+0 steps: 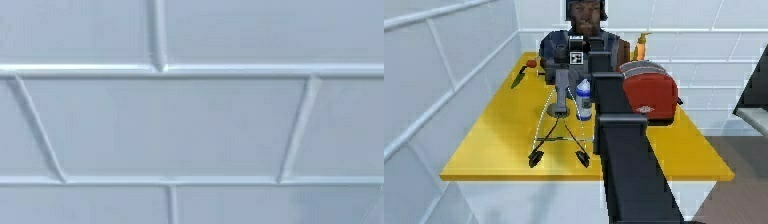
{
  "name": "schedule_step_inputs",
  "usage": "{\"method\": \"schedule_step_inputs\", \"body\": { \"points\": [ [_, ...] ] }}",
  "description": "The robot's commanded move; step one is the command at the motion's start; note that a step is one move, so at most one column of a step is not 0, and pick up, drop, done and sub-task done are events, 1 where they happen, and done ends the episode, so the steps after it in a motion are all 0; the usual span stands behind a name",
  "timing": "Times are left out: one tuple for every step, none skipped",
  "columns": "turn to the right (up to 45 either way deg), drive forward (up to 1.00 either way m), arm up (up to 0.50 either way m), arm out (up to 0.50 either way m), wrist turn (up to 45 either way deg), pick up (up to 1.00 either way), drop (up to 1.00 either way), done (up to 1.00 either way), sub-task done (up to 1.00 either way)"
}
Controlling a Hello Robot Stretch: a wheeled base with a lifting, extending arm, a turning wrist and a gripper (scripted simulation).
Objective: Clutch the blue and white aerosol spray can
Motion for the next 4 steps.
{"method": "schedule_step_inputs", "body": {
  "points": [
    [0.0, 0.00, 0.00, 0.00, 45.0, 0.00, 0.00, 0.00, 0.00],
    [0.0, 0.00, 0.00, 0.00, 45.0, 0.00, 0.00, 0.00, 0.00],
    [0.0, 0.00, 0.00, 0.00, 45.0, 0.00, 0.00, 0.00, 0.00],
    [0.0, 0.00, 0.00, 0.00, 45.0, 0.00, 0.00, 0.00, 0.00]
  ]
}}
